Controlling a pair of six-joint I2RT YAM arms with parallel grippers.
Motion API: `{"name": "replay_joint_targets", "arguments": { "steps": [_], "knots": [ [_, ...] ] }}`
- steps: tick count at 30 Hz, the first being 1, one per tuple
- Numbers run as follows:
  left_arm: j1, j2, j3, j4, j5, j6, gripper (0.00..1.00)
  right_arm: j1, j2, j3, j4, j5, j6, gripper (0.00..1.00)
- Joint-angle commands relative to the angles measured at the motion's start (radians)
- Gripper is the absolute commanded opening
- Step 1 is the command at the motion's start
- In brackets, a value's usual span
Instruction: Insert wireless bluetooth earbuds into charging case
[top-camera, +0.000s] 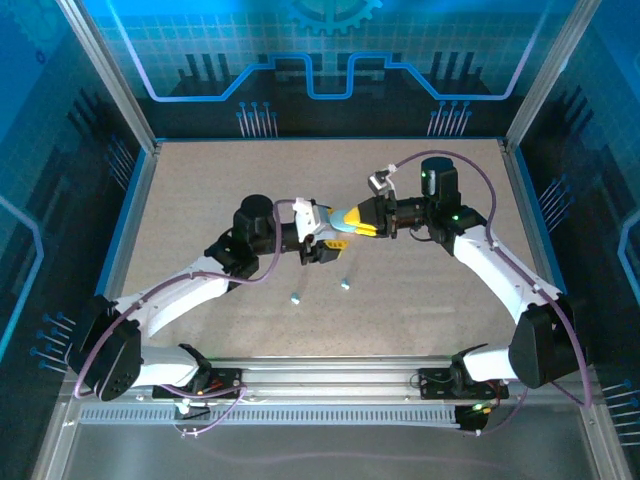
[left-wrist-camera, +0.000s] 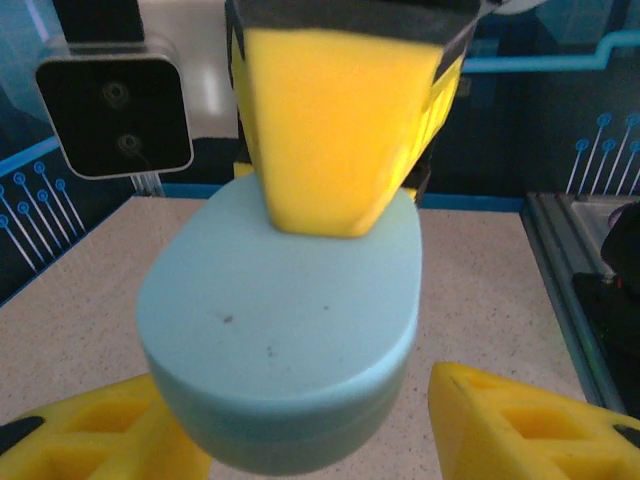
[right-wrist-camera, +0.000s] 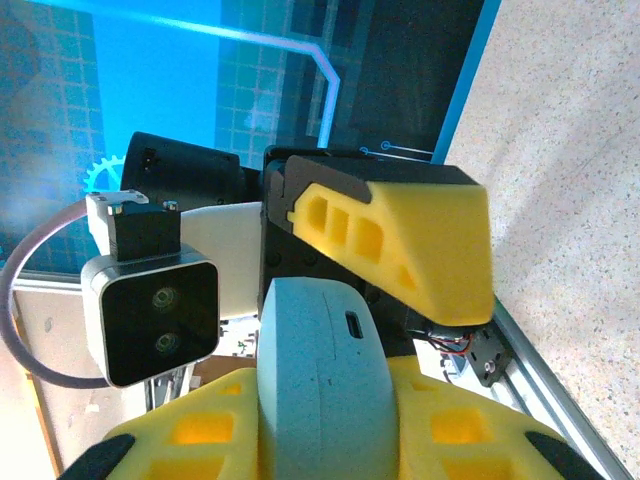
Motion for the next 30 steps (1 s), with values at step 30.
{"name": "replay_joint_targets", "arguments": {
  "steps": [30],
  "knots": [
    [0.023, 0.049, -0.038, 0.370, 0.103, -0.225, 0.50, -0.011, -0.016, -0.037, 0.162, -0.035, 0.109, 0.22]
  ]
}}
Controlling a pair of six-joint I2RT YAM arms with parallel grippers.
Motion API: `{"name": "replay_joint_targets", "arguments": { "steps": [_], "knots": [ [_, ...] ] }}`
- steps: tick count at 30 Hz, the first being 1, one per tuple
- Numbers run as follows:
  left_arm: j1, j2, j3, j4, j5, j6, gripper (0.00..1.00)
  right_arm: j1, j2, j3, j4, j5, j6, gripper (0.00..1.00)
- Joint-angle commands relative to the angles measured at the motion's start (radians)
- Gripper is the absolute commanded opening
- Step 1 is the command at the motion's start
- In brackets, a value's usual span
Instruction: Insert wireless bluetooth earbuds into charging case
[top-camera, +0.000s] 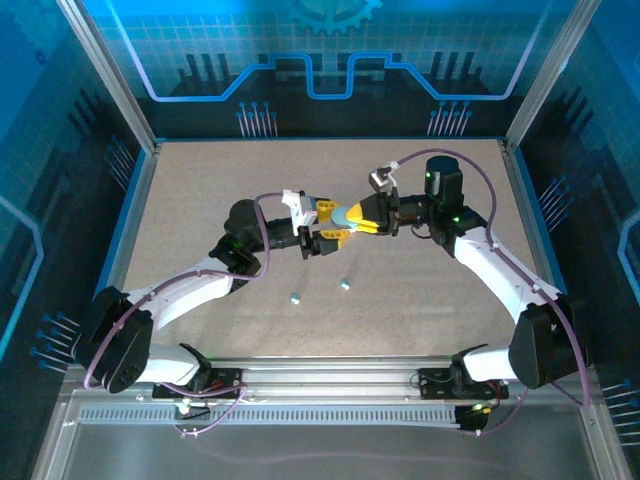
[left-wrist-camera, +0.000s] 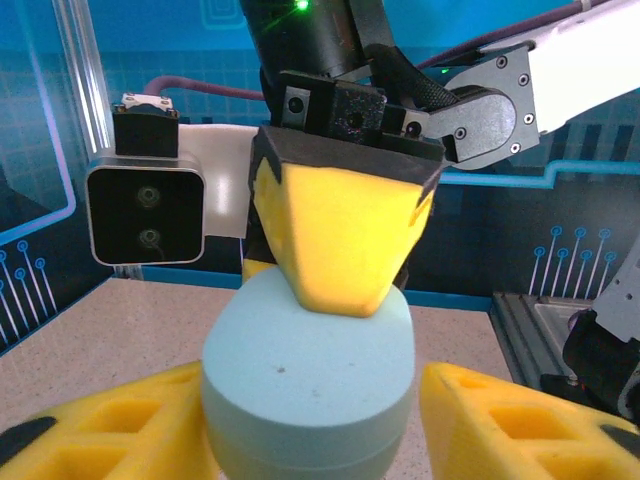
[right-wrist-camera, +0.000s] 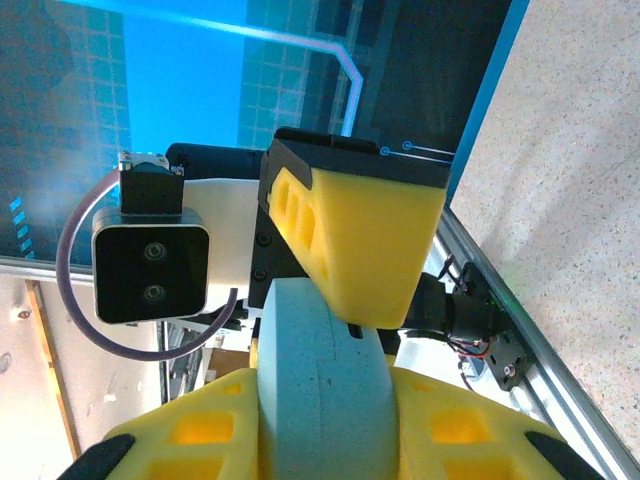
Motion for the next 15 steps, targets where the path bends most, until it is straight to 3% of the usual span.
{"name": "replay_joint_targets", "arguments": {
  "steps": [1, 9, 11, 15],
  "knots": [
    [0.000, 0.001, 0.022, -0.005, 0.036, 0.014, 0.48, 0.000, -0.014, -0.013, 0.027, 0.000, 0.008, 0.22],
    [0.000, -0.002, 0.032, -0.044, 0.039, 0.024, 0.38, 0.005, -0.021, -0.008, 0.005, 0.011, -0.009, 0.26],
    [-0.001, -0.005, 0.036, -0.060, 0.034, 0.018, 0.34, 0.001, -0.032, 0.024, -0.143, 0.055, -0.122, 0.35],
    [-0.001, -0.020, 0.070, -0.173, 0.020, 0.000, 0.31, -0.002, -0.057, 0.184, -0.633, 0.258, -0.521, 0.54]
  ]
}}
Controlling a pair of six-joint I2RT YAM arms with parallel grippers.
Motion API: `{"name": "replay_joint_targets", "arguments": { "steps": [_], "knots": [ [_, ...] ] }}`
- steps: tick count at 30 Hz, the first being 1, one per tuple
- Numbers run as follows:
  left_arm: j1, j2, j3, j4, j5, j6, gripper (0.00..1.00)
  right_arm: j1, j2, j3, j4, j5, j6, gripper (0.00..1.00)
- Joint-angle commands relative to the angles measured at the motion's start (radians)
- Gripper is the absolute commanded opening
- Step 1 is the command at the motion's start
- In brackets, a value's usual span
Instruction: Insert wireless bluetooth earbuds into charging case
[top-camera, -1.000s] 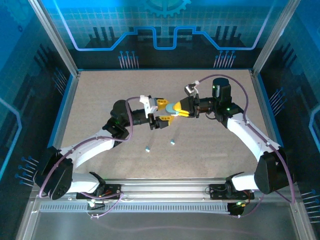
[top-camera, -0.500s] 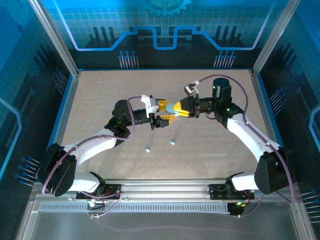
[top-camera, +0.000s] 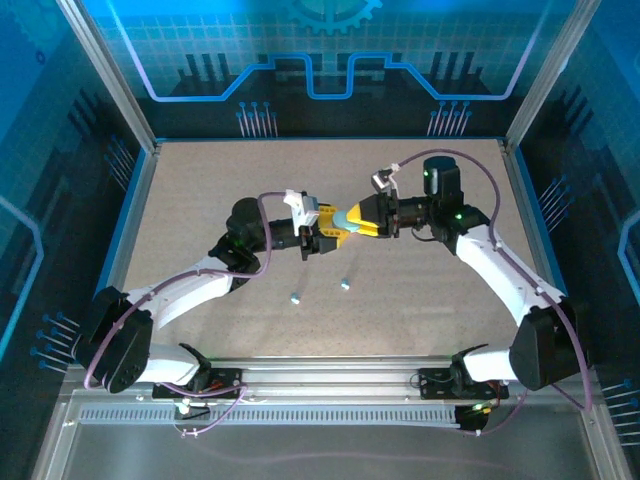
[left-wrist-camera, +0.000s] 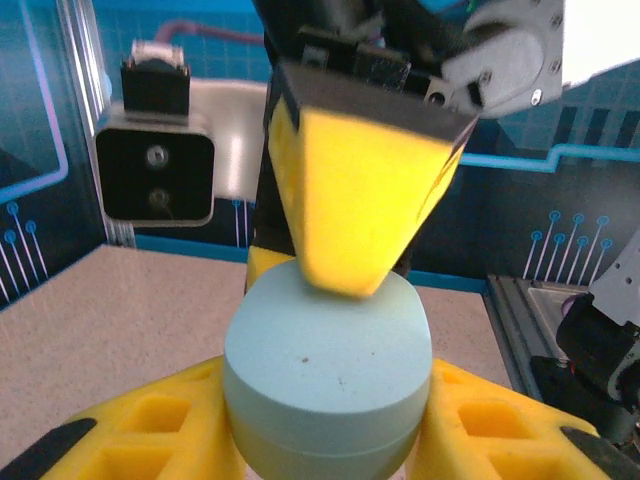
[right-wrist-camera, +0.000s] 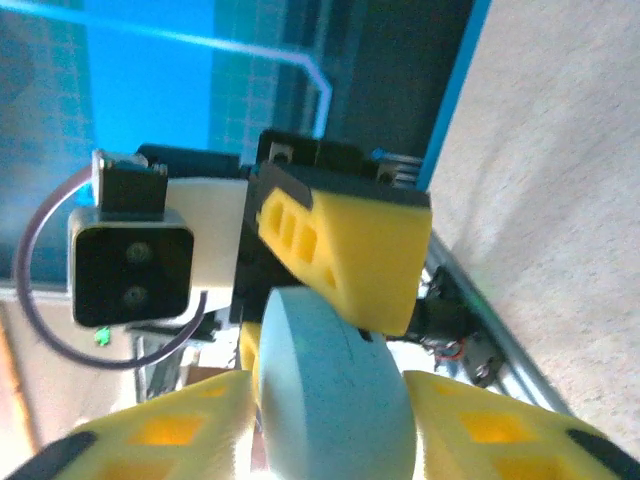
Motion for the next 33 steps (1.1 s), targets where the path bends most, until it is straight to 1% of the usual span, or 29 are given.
{"name": "replay_joint_targets", "arguments": {
  "steps": [1, 3, 6, 8, 12, 15, 18, 20, 23, 29, 33],
  "knots": [
    [-0.004, -0.025, 0.067, -0.116, 0.015, -0.005, 0.31, -0.003, -0.059, 0.129, -0.400, 0.217, -0.368, 0.58],
    [-0.005, -0.032, 0.079, -0.164, 0.015, -0.016, 0.31, -0.003, -0.096, 0.142, -0.451, 0.333, -0.465, 0.63],
    [-0.005, -0.039, 0.078, -0.189, 0.016, -0.040, 0.30, 0.007, -0.174, 0.103, -0.423, 0.474, -0.600, 0.67],
    [-0.006, -0.043, 0.075, -0.191, 0.016, -0.055, 0.29, 0.025, -0.225, 0.063, -0.390, 0.521, -0.694, 0.68],
    [-0.010, -0.044, 0.081, -0.180, 0.035, -0.080, 0.29, 0.096, -0.289, 0.012, -0.360, 0.596, -0.901, 0.68],
    [-0.016, -0.040, 0.091, -0.177, 0.044, -0.090, 0.29, 0.145, -0.301, 0.001, -0.354, 0.610, -0.979, 0.69],
    [-0.020, -0.036, 0.099, -0.177, 0.061, -0.092, 0.29, 0.175, -0.300, 0.000, -0.342, 0.666, -0.987, 0.69],
    [-0.024, -0.036, 0.102, -0.178, 0.071, -0.092, 0.29, 0.175, -0.296, -0.003, -0.326, 0.689, -0.970, 0.68],
    [-0.026, -0.039, 0.104, -0.177, 0.087, -0.092, 0.29, 0.177, -0.288, -0.005, -0.306, 0.699, -0.956, 0.64],
    [-0.029, -0.045, 0.113, -0.189, 0.134, -0.082, 0.29, 0.170, -0.276, 0.014, -0.306, 0.757, -0.922, 0.55],
    [-0.029, -0.049, 0.122, -0.208, 0.165, -0.073, 0.28, 0.165, -0.274, 0.031, -0.305, 0.797, -0.897, 0.52]
  ]
}}
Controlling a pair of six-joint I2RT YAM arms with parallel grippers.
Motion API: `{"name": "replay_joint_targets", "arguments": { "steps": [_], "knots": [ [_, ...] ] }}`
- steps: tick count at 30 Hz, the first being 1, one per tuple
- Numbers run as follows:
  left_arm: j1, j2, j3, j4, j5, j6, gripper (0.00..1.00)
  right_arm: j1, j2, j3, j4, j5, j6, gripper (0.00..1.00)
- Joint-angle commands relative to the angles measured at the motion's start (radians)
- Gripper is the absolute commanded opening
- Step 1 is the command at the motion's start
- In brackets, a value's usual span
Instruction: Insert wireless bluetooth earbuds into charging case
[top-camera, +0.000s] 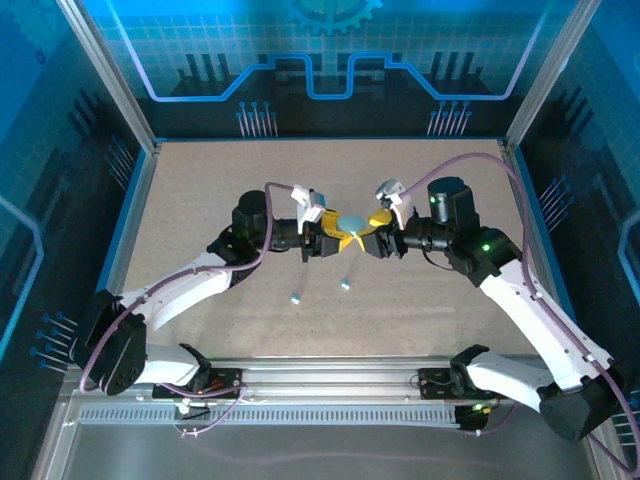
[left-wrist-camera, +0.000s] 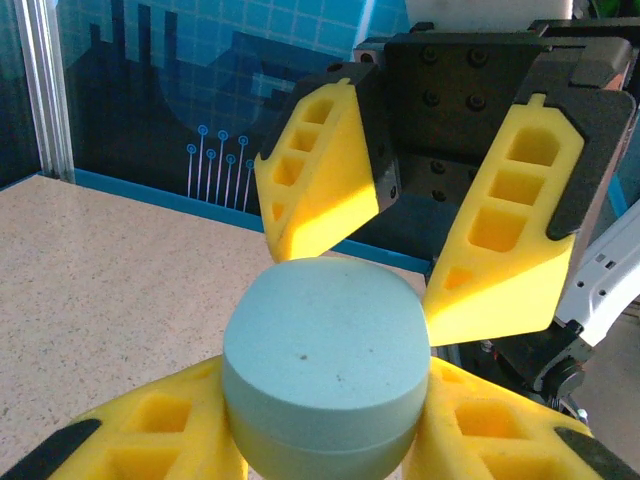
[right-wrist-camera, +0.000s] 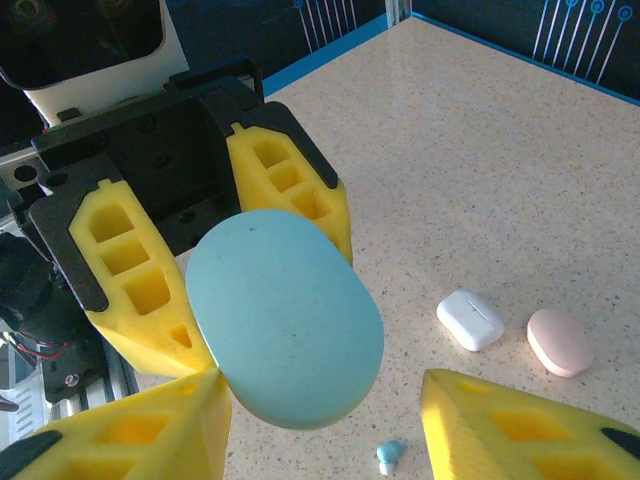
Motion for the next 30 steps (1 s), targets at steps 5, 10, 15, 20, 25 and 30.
{"name": "replay_joint_targets", "arguments": {
  "steps": [5, 10, 15, 20, 25, 30],
  "knots": [
    [-0.012, -0.035, 0.056, -0.070, 0.124, 0.054, 0.28, -0.043, 0.010, 0.036, 0.050, 0.052, 0.089, 0.49],
    [-0.012, -0.036, 0.059, -0.079, 0.132, 0.054, 0.29, -0.047, 0.016, 0.041, 0.043, 0.066, 0.086, 0.49],
    [-0.012, -0.036, 0.062, -0.084, 0.136, 0.056, 0.29, -0.047, 0.020, 0.040, 0.039, 0.070, 0.078, 0.51],
    [-0.013, -0.037, 0.064, -0.081, 0.143, 0.057, 0.29, -0.045, 0.025, 0.039, 0.031, -0.033, -0.016, 0.51],
    [-0.015, -0.040, 0.064, -0.082, 0.165, 0.073, 0.29, -0.045, 0.068, 0.082, -0.026, -0.147, -0.111, 0.46],
    [-0.016, -0.047, 0.064, -0.088, 0.177, 0.094, 0.30, -0.046, 0.118, 0.140, -0.087, -0.203, -0.170, 0.31]
  ]
}}
